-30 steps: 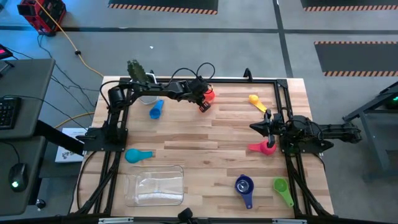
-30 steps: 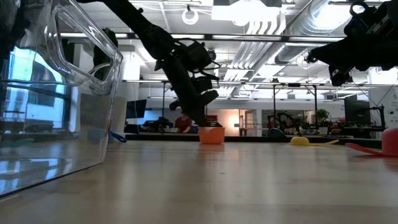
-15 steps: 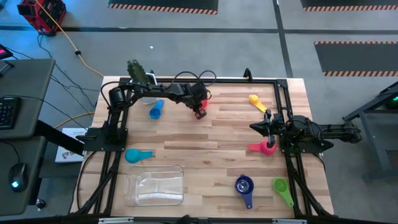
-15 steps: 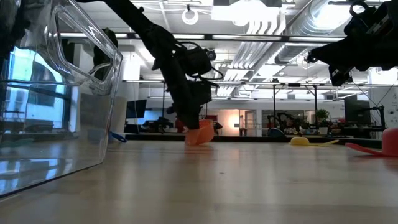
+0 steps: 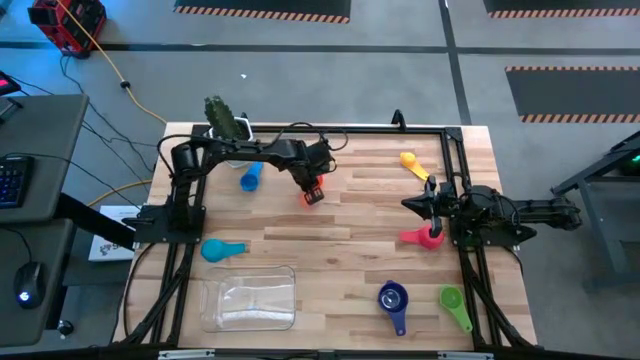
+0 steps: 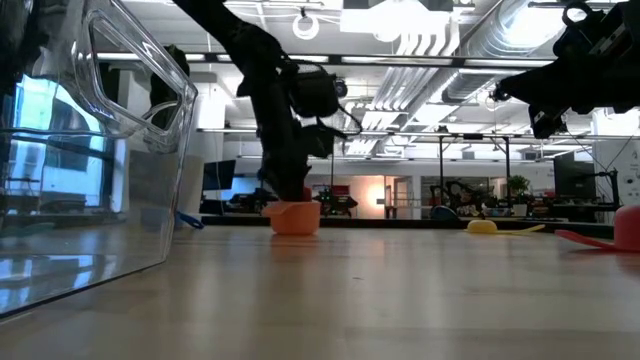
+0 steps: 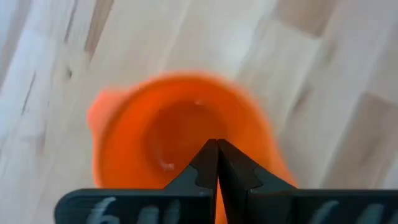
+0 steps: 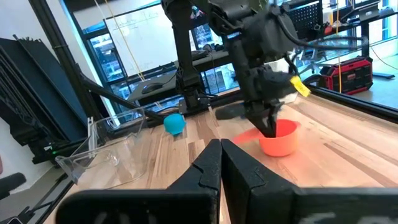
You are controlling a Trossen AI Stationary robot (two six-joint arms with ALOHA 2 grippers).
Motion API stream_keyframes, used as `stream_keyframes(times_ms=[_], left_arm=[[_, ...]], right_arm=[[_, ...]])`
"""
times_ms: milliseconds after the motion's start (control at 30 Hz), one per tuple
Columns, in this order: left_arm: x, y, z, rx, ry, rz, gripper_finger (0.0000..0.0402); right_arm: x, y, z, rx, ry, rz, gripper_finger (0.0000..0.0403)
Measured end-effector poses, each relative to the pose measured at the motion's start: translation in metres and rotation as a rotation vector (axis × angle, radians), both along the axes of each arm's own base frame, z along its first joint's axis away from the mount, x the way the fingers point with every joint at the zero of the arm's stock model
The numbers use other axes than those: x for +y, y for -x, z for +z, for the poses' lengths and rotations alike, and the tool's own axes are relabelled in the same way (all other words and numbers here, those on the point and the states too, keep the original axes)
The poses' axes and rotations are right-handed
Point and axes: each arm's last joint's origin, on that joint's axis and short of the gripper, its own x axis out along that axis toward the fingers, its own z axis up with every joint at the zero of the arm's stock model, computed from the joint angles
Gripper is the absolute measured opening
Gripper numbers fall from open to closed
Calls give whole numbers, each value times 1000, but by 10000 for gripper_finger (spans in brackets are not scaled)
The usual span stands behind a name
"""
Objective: Nest measuring cups in basket
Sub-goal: Move the orange measuring cup to the center of the table, then move the dark blue measuring cup to the center of the table
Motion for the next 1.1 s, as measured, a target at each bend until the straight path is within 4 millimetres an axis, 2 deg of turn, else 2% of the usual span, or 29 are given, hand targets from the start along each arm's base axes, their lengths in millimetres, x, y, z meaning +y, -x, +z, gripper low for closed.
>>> stream_keyframes(times_ms=[167, 367, 567, 700, 800, 867, 933, 1100], left_arm=[[-3, 2, 22, -61, -31, 6, 0], [6, 17, 56, -138, -68, 75, 0], [12, 42, 114, -319, -119, 122, 0], [6, 62, 162, -562, -128, 79, 0], [-6, 81, 185, -754, -114, 71, 0], [-16, 94, 191, -865, -112, 80, 0], [-26, 108, 189, -965, -99, 96, 0], [-51, 137, 163, -1184, 25, 148, 0]], right_arm=[[0, 0, 0, 1, 0, 0, 0], [0, 0, 0, 0, 1, 0, 0], [0, 0, 0, 1, 1, 0, 0], [0, 0, 0, 3, 2, 0, 0], [0, 0, -1, 8, 12, 0, 0], [0, 0, -1, 12, 52, -5, 0], [0, 0, 1, -8, 61, -7, 0], [-2, 3, 19, -226, -204, -39, 0]])
